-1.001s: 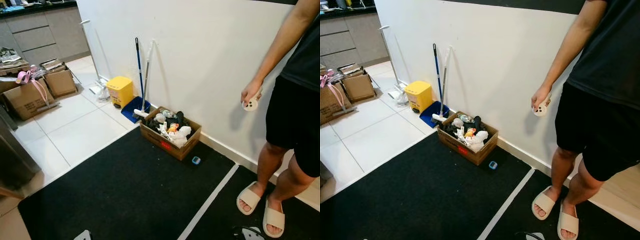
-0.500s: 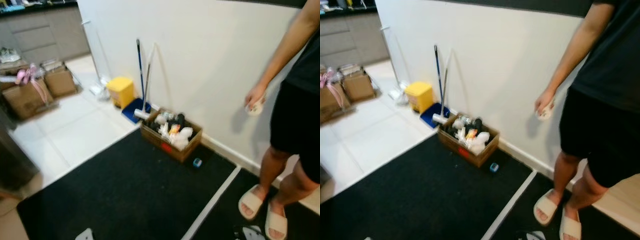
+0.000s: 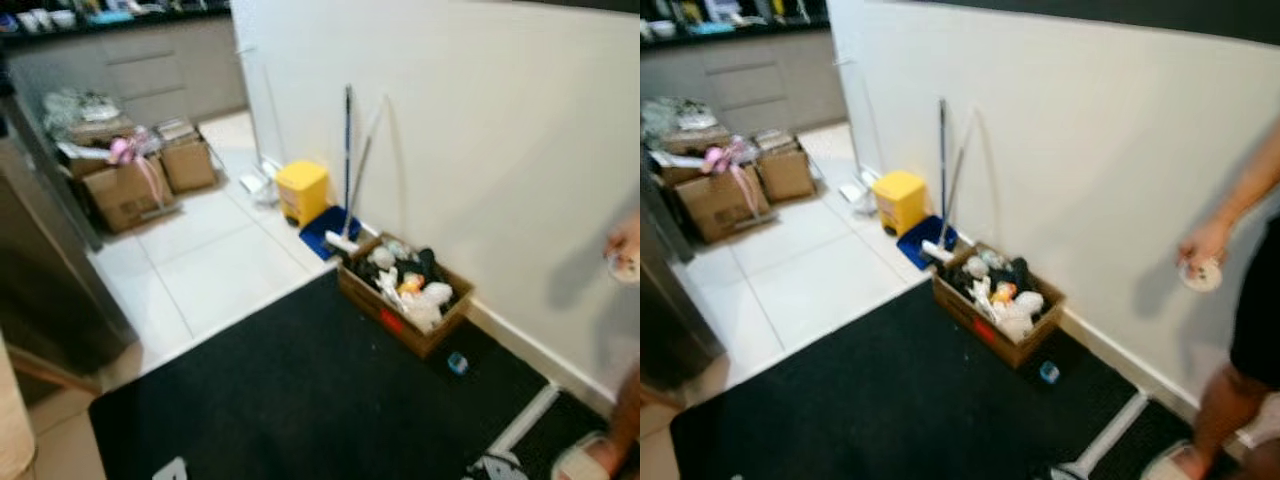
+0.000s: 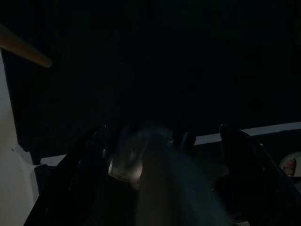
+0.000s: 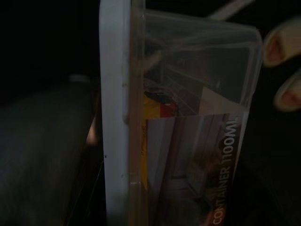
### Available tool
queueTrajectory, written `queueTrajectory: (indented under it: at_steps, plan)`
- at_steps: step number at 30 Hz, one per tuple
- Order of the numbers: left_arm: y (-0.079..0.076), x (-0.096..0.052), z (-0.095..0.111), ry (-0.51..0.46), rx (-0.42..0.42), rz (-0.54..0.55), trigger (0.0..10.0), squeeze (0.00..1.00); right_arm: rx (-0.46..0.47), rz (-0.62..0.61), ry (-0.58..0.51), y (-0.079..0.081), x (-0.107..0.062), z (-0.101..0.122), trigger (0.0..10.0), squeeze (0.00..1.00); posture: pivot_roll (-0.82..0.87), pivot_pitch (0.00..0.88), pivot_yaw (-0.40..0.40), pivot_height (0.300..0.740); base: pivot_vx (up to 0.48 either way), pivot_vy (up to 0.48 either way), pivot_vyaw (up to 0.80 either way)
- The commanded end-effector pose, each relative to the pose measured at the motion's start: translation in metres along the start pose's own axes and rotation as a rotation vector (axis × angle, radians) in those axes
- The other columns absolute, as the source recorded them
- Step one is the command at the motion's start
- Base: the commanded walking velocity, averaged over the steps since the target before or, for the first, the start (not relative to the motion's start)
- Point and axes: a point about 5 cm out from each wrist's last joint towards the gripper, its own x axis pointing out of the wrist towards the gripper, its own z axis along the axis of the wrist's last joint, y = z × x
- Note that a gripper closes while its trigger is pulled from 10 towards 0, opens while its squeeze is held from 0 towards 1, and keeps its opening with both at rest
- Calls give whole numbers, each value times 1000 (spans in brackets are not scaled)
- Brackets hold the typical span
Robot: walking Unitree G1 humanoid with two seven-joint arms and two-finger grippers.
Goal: Restocking fridge
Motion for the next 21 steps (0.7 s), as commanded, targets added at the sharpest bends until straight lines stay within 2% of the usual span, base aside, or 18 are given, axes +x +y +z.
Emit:
queueTrajectory:
  at_steps: [1, 3, 10, 21]
  plan:
    - [2, -1, 0, 5, 10, 7, 10000, 0, 3, 11, 15, 5, 0, -5, 10000, 0, -61, 0, 19, 740, 296, 0, 0]
    - [2, -1, 0, 5, 10, 8, 10000, 0, -13, 14, 17, 5, 0, -5, 10000, 0, -61, 0, 19, 740, 298, 0, -244]
    - [3, -1, -2, 8, 9, 9, 10000, 0, -19, 16, 21, 5, 0, -5, 10000, 0, -61, 0, 19, 740, 299, 0, -773]
    - [5, -1, -2, 11, 12, 9, 10000, 0, -50, 7, 6, 3, 0, -3, 10000, 0, -62, 0, 20, 740, 299, 0, 0]
